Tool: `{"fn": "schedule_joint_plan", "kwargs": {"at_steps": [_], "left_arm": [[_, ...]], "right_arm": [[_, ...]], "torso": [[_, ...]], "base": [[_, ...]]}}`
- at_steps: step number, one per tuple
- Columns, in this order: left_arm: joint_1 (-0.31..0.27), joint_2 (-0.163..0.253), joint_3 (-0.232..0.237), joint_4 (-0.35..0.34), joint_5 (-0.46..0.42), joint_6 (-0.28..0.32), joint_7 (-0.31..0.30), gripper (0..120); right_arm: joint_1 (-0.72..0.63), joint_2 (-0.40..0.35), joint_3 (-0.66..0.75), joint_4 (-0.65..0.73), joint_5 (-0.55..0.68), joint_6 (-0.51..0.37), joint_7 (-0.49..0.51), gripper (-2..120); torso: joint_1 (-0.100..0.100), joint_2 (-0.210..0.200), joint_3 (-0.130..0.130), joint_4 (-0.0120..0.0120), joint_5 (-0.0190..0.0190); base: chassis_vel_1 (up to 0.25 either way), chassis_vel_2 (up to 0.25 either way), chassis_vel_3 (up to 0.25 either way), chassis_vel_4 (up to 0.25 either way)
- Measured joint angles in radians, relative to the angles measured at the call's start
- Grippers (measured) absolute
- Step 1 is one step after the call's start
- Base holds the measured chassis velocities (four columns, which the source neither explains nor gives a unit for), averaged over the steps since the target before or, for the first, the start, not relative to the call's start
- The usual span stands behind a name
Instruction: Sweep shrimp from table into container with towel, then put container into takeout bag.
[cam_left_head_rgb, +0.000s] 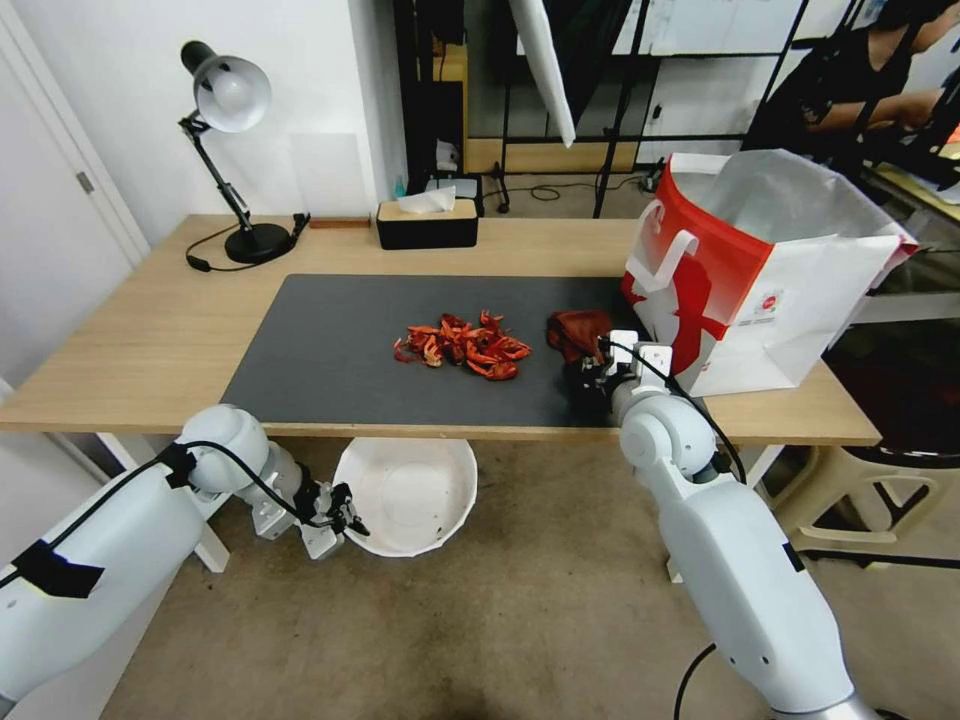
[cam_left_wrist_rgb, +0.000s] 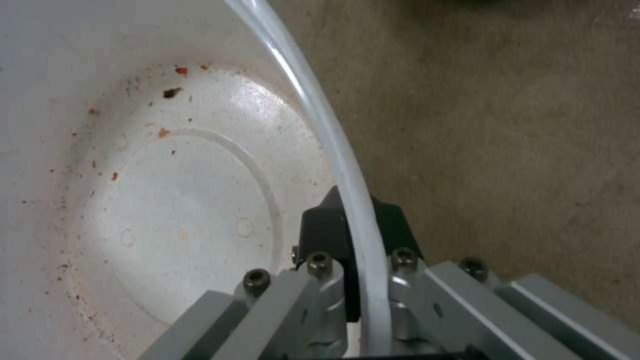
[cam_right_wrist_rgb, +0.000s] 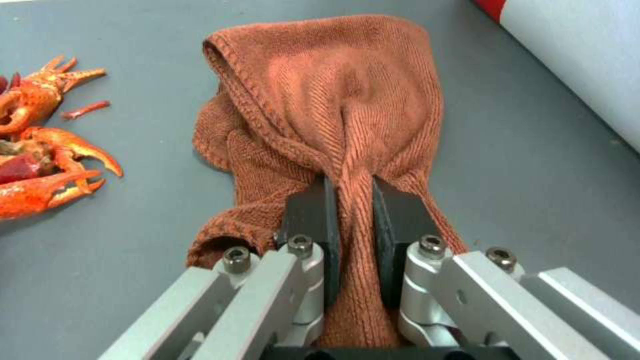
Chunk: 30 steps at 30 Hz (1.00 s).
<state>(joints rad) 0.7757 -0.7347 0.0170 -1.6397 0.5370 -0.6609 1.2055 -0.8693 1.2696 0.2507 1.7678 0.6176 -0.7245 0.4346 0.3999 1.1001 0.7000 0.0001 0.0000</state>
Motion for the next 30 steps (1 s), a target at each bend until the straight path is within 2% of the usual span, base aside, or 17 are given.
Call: {"fn": "schedule_joint_plan", "kwargs": {"at_steps": [4,10,14,19,25,30], "left_arm": [[-0.008,-0.005,0.012,-0.002,-0.003,0.001,0.000,0],[-0.035,-0.020,0.037,0.000,-0.003,0.006,0.000,0],[-0.059,-0.030,0.056,0.006,-0.005,0.007,0.001,0],[-0.081,-0.037,0.073,0.018,-0.009,0.007,0.001,0],[-0.110,-0.054,0.098,0.037,-0.013,0.006,0.003,0],[-0.129,-0.060,0.112,0.049,-0.013,0.003,0.005,0]], "right_arm": [[-0.004,-0.011,0.008,0.017,0.007,0.024,-0.028,8],[0.010,-0.032,0.033,0.028,-0.004,0.109,-0.153,8],[0.039,-0.037,0.037,0.002,-0.015,0.144,-0.198,8],[0.087,-0.047,0.016,-0.042,-0.049,0.148,-0.214,8],[0.151,-0.057,-0.032,-0.125,-0.090,0.103,-0.239,8],[0.161,-0.054,-0.056,-0.139,-0.093,0.087,-0.244,8]], "torso": [[0.000,0.000,0.000,-0.0002,0.0003],[0.000,0.000,0.000,-0.0002,0.0003],[0.000,0.000,0.000,-0.0002,0.0002],[0.000,0.000,0.000,-0.0001,0.0002],[0.000,0.000,0.000,-0.0002,0.0000],[0.000,0.000,0.000,-0.0001,-0.0001]], "base": [[0.000,0.000,0.000,0.000],[0.000,0.000,0.000,0.000],[0.000,0.000,0.000,0.000],[0.000,0.000,0.000,0.000],[0.000,0.000,0.000,0.000],[0.000,0.000,0.000,0.000]]}}
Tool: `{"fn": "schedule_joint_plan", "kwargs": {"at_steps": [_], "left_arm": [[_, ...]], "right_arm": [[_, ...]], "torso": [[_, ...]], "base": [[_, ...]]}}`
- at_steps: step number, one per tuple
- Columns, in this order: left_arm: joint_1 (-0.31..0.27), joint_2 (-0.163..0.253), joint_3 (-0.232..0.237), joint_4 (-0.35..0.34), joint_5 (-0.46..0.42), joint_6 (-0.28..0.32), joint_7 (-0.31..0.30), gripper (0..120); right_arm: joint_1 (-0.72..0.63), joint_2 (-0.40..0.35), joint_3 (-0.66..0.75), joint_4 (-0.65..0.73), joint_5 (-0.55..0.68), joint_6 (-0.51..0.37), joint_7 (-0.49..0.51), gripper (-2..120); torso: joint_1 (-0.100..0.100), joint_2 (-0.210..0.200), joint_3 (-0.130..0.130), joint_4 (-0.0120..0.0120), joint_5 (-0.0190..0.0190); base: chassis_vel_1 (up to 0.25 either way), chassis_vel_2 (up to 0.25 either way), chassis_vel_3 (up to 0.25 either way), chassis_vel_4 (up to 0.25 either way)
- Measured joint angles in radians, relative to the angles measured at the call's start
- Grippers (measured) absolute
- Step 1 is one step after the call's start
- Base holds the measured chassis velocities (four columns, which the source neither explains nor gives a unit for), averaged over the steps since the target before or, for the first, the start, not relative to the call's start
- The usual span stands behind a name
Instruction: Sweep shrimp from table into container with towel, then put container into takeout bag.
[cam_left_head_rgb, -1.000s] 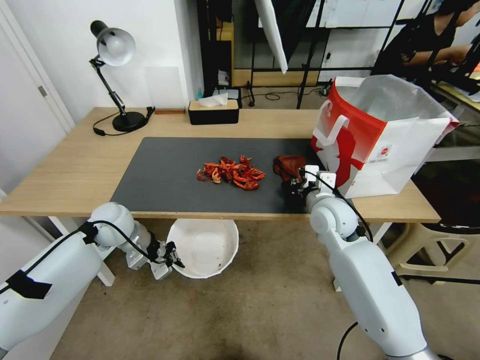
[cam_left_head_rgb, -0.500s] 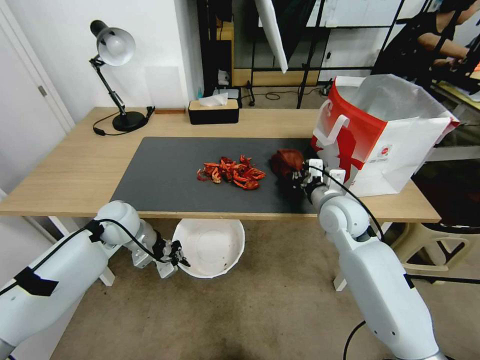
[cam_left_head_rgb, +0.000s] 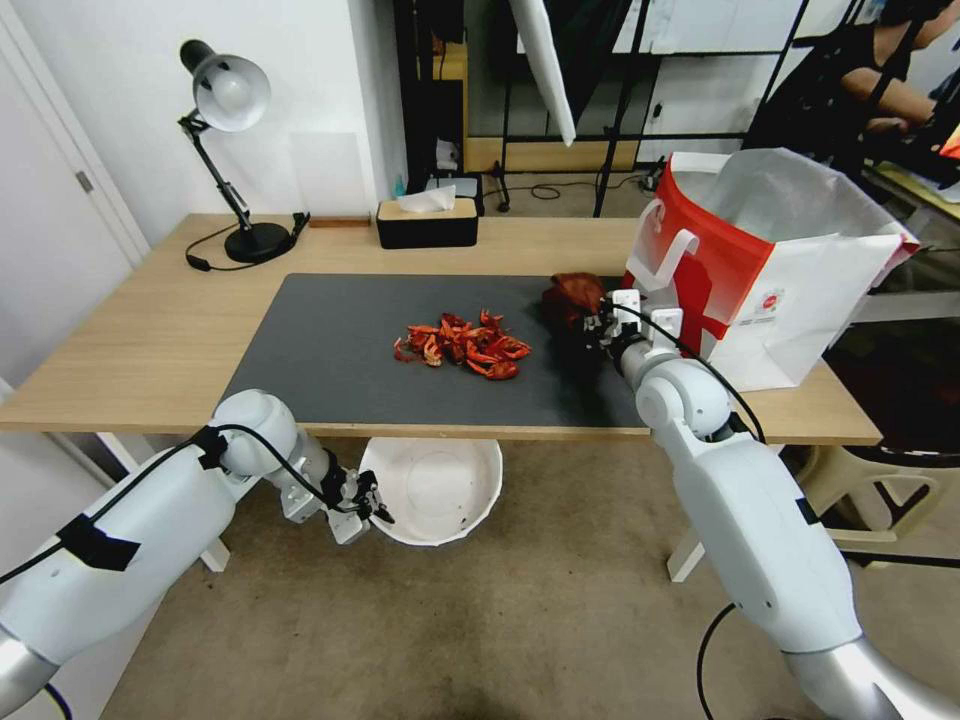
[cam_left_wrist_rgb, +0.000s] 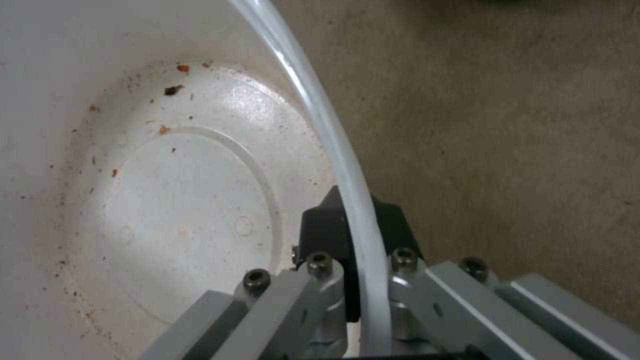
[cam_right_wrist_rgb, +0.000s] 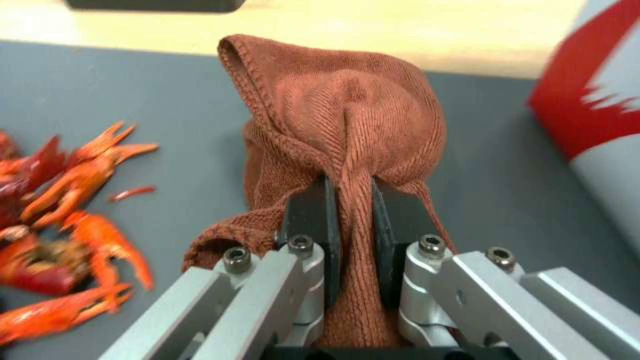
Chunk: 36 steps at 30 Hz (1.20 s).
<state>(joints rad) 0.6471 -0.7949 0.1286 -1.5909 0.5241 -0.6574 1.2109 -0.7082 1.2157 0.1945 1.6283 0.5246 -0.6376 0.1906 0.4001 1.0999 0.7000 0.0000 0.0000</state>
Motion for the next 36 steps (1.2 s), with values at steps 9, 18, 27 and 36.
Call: {"fn": "schedule_joint_plan", "kwargs": {"at_steps": [9,18,27,36], "left_arm": [[-0.037,-0.011,0.028,0.018,-0.008,-0.001,0.009,0],[-0.046,-0.013,0.033,0.036,-0.018,-0.001,0.010,0],[-0.054,-0.015,0.035,0.038,-0.026,0.001,0.022,0],[-0.058,-0.013,0.037,0.038,-0.037,0.007,0.047,0]], "right_arm": [[-0.005,-0.002,-0.066,0.041,0.007,-0.073,0.009,8],[-0.046,-0.016,-0.104,0.109,0.018,-0.094,0.020,8],[-0.083,-0.030,-0.149,0.181,0.017,-0.094,0.025,8],[-0.141,-0.032,-0.170,0.241,0.004,-0.094,0.034,8]], "torso": [[0.000,0.000,0.000,0.0000,0.0000],[0.000,0.000,0.000,0.0000,0.0000],[0.000,0.000,0.000,0.0000,0.0000],[0.000,0.000,0.000,-0.0001,0.0000]], "base": [[0.000,0.000,0.000,0.000],[0.000,0.000,0.000,0.000],[0.000,0.000,0.000,0.000],[0.000,0.000,0.000,0.000]]}}
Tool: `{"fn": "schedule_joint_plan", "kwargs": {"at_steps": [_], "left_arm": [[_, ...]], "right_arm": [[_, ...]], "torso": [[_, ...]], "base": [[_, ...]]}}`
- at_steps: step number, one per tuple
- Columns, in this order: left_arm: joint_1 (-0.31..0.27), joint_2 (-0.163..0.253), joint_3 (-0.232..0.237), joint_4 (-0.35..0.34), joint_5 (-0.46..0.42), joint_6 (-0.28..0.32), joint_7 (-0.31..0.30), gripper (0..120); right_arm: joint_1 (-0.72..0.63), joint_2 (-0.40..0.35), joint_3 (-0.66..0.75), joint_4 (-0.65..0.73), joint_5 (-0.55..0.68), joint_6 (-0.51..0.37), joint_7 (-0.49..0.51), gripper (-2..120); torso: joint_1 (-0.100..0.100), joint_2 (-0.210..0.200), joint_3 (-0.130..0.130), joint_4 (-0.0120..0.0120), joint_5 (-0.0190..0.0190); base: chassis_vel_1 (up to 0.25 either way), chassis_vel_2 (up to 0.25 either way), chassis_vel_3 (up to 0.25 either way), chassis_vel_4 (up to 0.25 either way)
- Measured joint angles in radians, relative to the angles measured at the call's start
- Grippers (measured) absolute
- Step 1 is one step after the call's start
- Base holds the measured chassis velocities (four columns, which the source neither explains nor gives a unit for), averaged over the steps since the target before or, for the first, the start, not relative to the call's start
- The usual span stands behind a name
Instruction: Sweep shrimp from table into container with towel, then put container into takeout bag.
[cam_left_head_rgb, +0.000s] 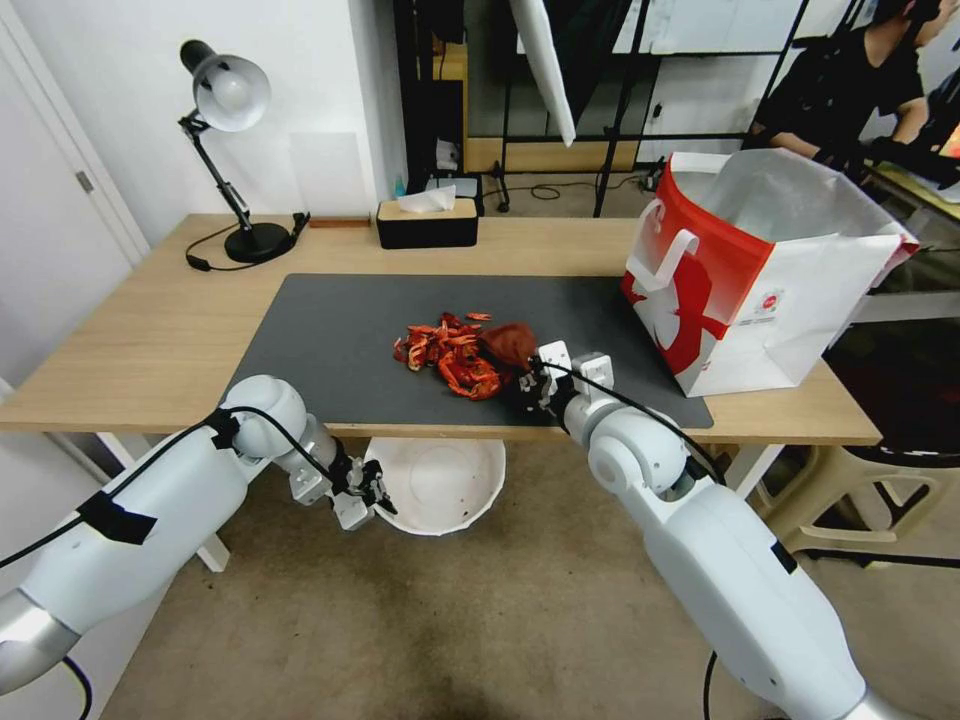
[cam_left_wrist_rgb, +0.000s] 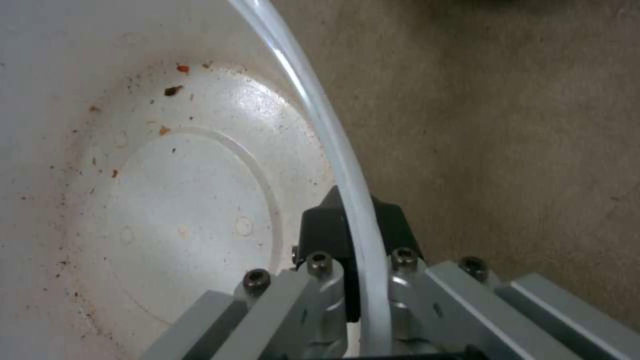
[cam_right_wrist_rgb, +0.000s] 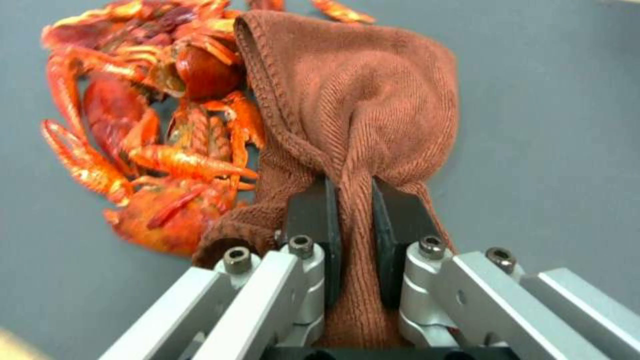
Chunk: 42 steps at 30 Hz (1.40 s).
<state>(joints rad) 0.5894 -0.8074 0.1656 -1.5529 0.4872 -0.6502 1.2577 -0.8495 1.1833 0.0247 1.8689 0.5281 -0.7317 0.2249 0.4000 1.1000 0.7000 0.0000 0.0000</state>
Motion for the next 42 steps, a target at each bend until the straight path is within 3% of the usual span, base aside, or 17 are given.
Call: {"fn": "schedule_joint_plan", "kwargs": {"at_steps": [15,42], "left_arm": [[-0.004,0.002,0.003,0.001,-0.019,0.003,0.018,0],[-0.018,0.014,-0.001,0.009,-0.047,0.002,0.019,0]], "right_arm": [[-0.083,-0.006,-0.020,0.082,-0.024,0.002,-0.002,8],[-0.160,-0.060,-0.017,0.172,-0.090,0.001,-0.125,8]], "torso": [[0.000,0.000,0.000,0.0000,0.0000],[0.000,0.000,0.000,0.0000,0.0000]], "base": [[0.000,0.000,0.000,0.000],[0.000,0.000,0.000,0.000]]}}
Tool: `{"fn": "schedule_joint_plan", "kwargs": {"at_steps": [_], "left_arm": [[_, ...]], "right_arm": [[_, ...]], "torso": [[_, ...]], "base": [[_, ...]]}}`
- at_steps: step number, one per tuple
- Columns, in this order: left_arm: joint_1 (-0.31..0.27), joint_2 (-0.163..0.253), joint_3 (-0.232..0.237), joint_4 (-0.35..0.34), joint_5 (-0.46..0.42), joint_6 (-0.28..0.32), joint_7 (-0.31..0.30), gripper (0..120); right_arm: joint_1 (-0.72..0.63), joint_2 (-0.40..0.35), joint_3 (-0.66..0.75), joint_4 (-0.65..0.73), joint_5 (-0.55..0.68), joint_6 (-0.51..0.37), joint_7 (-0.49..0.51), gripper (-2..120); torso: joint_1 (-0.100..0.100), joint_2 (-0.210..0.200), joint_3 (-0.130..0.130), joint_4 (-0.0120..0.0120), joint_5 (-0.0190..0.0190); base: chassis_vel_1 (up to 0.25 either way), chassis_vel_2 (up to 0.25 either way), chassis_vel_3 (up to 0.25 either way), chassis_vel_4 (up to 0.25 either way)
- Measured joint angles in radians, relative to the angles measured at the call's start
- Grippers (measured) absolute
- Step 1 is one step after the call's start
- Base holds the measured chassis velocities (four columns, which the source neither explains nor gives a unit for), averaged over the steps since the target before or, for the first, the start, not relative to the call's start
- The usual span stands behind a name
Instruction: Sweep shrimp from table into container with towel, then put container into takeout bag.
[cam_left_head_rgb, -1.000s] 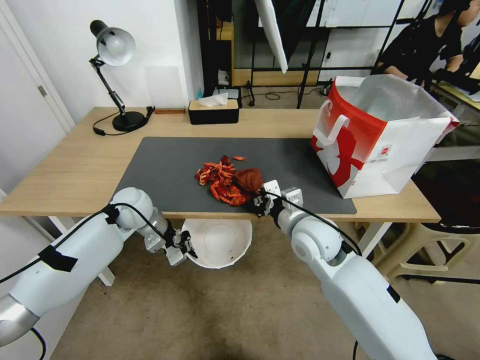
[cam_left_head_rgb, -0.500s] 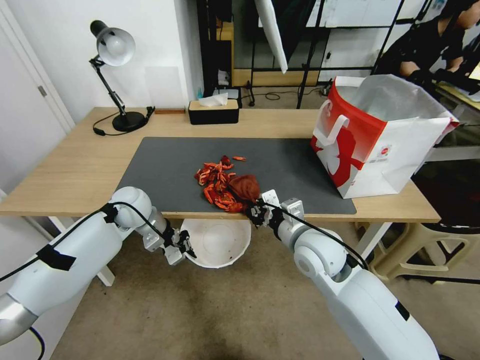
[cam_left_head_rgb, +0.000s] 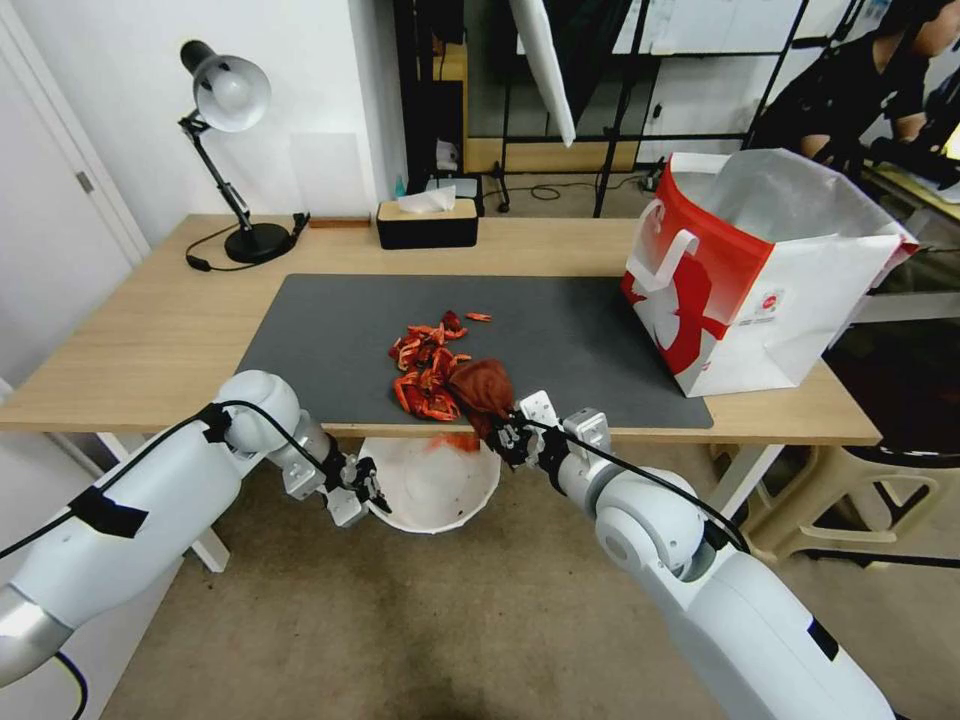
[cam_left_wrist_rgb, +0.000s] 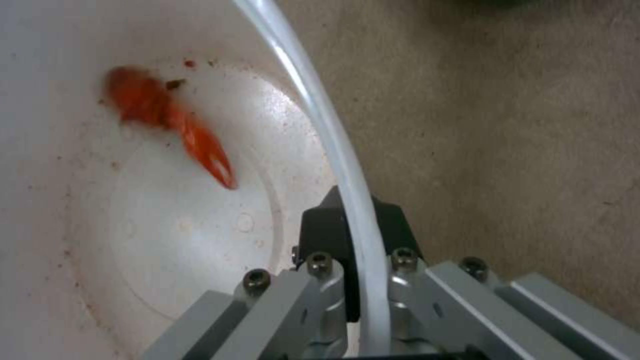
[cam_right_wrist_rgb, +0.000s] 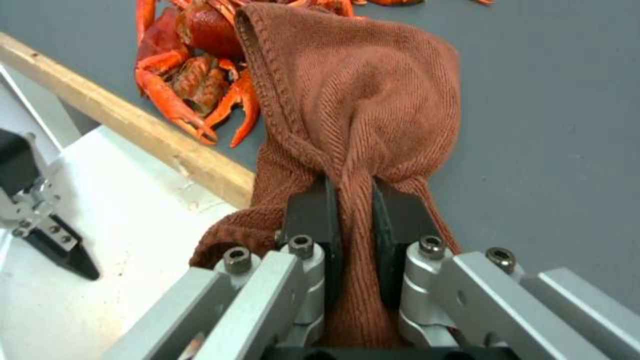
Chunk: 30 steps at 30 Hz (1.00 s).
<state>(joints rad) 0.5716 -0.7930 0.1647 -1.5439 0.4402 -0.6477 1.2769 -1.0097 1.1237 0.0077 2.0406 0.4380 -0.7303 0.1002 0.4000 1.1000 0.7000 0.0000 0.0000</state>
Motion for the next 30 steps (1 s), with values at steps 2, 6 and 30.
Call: {"fn": "schedule_joint_plan", "kwargs": {"at_steps": [2,6,30], "left_arm": [[-0.001,0.000,0.000,0.001,-0.001,0.000,0.000,0],[0.000,0.000,0.001,0.001,-0.001,-0.001,0.000,0],[0.004,0.023,-0.004,0.010,-0.019,-0.004,0.008,0]], "right_arm": [[-0.001,-0.001,-0.001,0.001,-0.001,0.000,0.000,8],[-0.004,0.000,-0.002,0.003,-0.004,0.000,0.000,8],[-0.057,-0.040,-0.022,0.067,-0.051,-0.003,-0.055,8]], "torso": [[0.000,0.000,0.000,0.0000,0.0000],[0.000,0.000,0.000,-0.0001,0.0000],[0.000,0.000,0.000,0.0000,0.0000]], "base": [[0.000,0.000,0.000,0.000],[0.000,0.000,0.000,0.000],[0.000,0.000,0.000,0.000]]}}
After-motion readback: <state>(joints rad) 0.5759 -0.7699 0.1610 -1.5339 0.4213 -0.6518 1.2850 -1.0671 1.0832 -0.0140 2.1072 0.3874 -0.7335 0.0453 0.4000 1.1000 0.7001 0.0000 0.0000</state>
